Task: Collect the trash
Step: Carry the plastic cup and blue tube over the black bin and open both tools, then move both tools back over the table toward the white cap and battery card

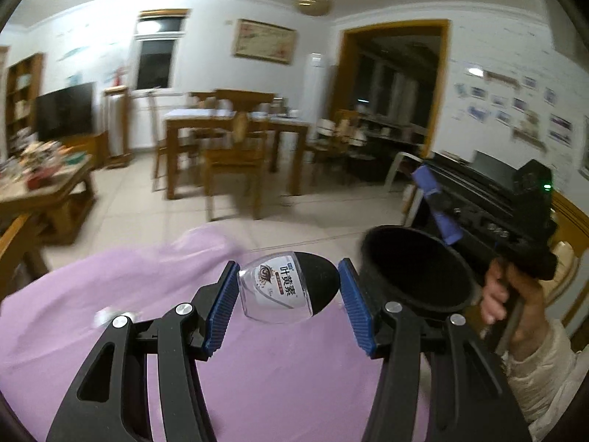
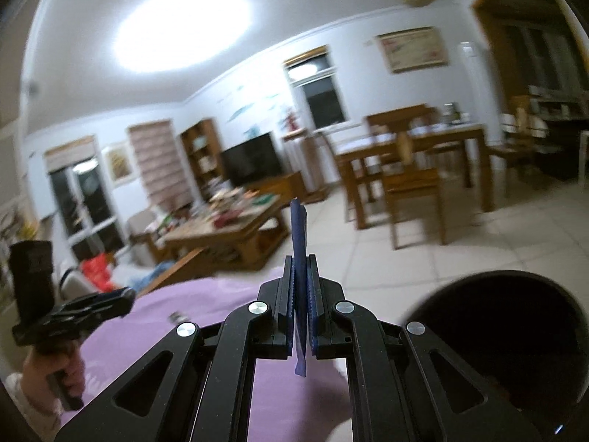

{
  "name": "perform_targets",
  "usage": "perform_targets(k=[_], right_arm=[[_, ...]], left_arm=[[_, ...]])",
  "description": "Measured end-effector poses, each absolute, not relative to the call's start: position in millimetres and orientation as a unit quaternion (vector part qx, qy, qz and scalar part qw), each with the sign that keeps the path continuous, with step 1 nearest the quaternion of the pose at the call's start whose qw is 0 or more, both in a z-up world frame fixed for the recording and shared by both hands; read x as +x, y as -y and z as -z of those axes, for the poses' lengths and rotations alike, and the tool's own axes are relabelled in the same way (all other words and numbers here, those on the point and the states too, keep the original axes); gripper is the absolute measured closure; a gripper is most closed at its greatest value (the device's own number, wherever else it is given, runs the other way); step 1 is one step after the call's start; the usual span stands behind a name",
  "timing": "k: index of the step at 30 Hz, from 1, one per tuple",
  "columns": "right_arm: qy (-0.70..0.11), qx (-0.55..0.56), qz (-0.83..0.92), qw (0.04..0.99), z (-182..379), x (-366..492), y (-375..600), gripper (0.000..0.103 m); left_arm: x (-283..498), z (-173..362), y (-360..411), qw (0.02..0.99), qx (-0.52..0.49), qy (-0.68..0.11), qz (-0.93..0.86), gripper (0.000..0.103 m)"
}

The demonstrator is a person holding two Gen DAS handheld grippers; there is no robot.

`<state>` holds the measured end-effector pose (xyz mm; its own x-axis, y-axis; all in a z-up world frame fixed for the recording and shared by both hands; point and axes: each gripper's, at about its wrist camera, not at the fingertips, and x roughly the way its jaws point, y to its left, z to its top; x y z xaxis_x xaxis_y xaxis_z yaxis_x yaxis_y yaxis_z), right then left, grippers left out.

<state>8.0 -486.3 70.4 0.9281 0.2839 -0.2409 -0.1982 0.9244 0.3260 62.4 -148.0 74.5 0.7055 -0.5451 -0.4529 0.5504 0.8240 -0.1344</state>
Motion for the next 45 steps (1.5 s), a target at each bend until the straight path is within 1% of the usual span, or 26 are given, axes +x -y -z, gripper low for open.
perform_targets(k=[8,15,22,28,29,36,39,40,41,42,43,44,45], right_arm=[[-0.138,0.181,-0.037,0.973,-41.3,-20.1,590.4,0.096],[-0.146,0.204,-0.004,0.968,-12.0,-35.5,641.9,0.096],[-0.159,0.223,-0.001,0.962,14.6,-32.5,657.5,0.096],[-0.167,0.231,-0.002,0.959,24.8,-25.7,657.7,0.096],[-0.168,0.231,-0.002,0.958,21.8,-23.9,645.0,0.096],[-0.174,0.239,0.0,0.955,23.5,-21.5,643.5,0.096],[-0.174,0.243,0.001,0.954,24.3,-22.7,642.3,0.093],[-0.175,0.244,0.002,0.954,23.0,-22.4,642.8,0.088],[-0.174,0.245,0.002,0.954,23.2,-23.0,642.6,0.077],[-0.172,0.249,0.004,0.953,22.3,-25.6,640.6,0.069],[-0.168,0.252,0.006,0.953,22.3,-27.4,640.4,0.056],[-0.163,0.255,0.009,0.953,21.8,-29.1,638.8,0.049],[-0.162,0.256,0.01,0.953,21.4,-30.7,638.3,0.047]], left_arm=[[75.2,-59.1,273.6,0.882,0.02,-0.247,0.4,0.049],[82.0,-34.1,336.0,0.858,0.032,-0.269,0.437,0.049],[83.7,-19.2,354.7,0.848,0.044,-0.289,0.443,0.049],[86.3,-13.1,367.3,0.843,0.058,-0.3,0.442,0.049],[84.5,-13.4,369.7,0.843,0.059,-0.301,0.441,0.049],[81.3,-11.6,384.3,0.842,0.075,-0.304,0.44,0.048],[78.6,-11.8,385.5,0.844,0.077,-0.302,0.436,0.047],[77.8,-13.9,384.4,0.846,0.078,-0.3,0.434,0.042],[77.1,-13.9,384.0,0.848,0.079,-0.298,0.431,0.037],[76.0,-15.9,381.8,0.852,0.079,-0.294,0.426,0.03],[75.1,-17.7,379.1,0.855,0.079,-0.291,0.421,0.026],[73.2,-18.7,378.2,0.858,0.081,-0.289,0.417,0.026],[71.8,-20.1,376.5,0.86,0.085,-0.287,0.413,0.026]])
